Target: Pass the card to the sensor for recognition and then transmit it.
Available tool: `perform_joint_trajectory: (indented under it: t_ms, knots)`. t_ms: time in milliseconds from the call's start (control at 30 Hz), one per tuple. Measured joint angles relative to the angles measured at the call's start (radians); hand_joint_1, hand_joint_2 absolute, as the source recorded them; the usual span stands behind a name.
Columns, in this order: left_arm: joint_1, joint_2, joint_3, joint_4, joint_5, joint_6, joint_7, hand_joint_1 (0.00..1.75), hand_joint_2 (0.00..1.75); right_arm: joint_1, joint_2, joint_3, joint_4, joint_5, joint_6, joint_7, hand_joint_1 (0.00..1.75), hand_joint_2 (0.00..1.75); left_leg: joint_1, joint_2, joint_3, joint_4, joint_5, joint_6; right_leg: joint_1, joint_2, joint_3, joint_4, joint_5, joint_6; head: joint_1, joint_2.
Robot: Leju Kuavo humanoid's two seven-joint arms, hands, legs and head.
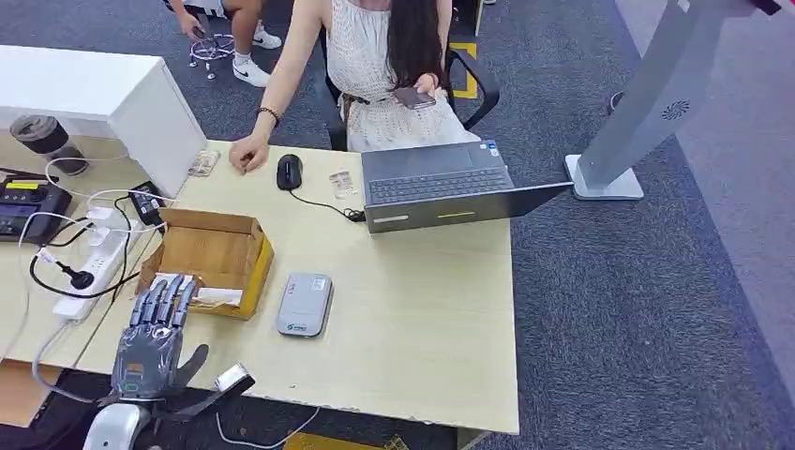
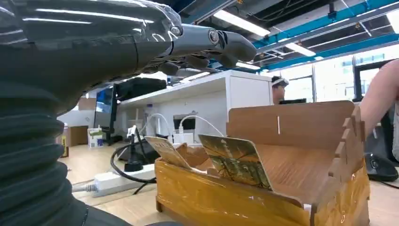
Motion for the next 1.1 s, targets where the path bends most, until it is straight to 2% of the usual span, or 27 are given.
perform_joint_trajectory:
  t_ms: [133, 267, 400, 567, 667, 1100]
  knots:
    - [-0.007, 0.010, -0.010, 0.000, 0.004, -0.010, 0.020, 0.00, 1.75, 0.000, 0.000, 0.000, 0.000, 0.000, 0.003, 0.000, 0.00, 0.00, 0.000, 0.000, 0.000, 0.000, 0.000, 0.000, 0.000, 0.000, 0.000, 0.000, 0.000, 0.000, 0.000, 0.000]
    - [-0.023, 0.031, -0.024, 0.000, 0.016, -0.068, 0.064, 0.00, 1.75, 0.000, 0.000, 0.000, 0.000, 0.013, 0.004, 0.000, 0.00, 0.00, 0.000, 0.000, 0.000, 0.000, 0.000, 0.000, 0.000, 0.000, 0.000, 0.000, 0.000, 0.000, 0.000, 0.000]
    - [-0.042, 0.045, -0.027, 0.000, 0.022, -0.109, 0.078, 0.00, 1.75, 0.000, 0.000, 0.000, 0.000, 0.014, 0.005, 0.000, 0.00, 0.00, 0.000, 0.000, 0.000, 0.000, 0.000, 0.000, 0.000, 0.000, 0.000, 0.000, 0.000, 0.000, 0.000, 0.000]
    - [-0.063, 0.067, -0.039, 0.000, 0.047, -0.276, 0.117, 0.00, 1.75, 0.000, 0.000, 0.000, 0.000, 0.014, 0.010, 0.002, 0.00, 0.00, 0.000, 0.000, 0.000, 0.000, 0.000, 0.000, 0.000, 0.000, 0.000, 0.000, 0.000, 0.000, 0.000, 0.000]
    - [-0.078, 0.082, -0.050, 0.000, 0.059, -0.322, 0.122, 0.00, 1.75, 0.000, 0.000, 0.000, 0.000, 0.015, 0.010, 0.005, 0.00, 0.00, 0.000, 0.000, 0.000, 0.000, 0.000, 0.000, 0.000, 0.000, 0.000, 0.000, 0.000, 0.000, 0.000, 0.000]
    - [-0.093, 0.102, -0.067, -0.015, 0.067, -0.334, 0.126, 0.00, 1.75, 0.000, 0.000, 0.000, 0.000, 0.015, 0.010, 0.003, 0.00, 0.00, 0.000, 0.000, 0.000, 0.000, 0.000, 0.000, 0.000, 0.000, 0.000, 0.000, 0.000, 0.000, 0.000, 0.000]
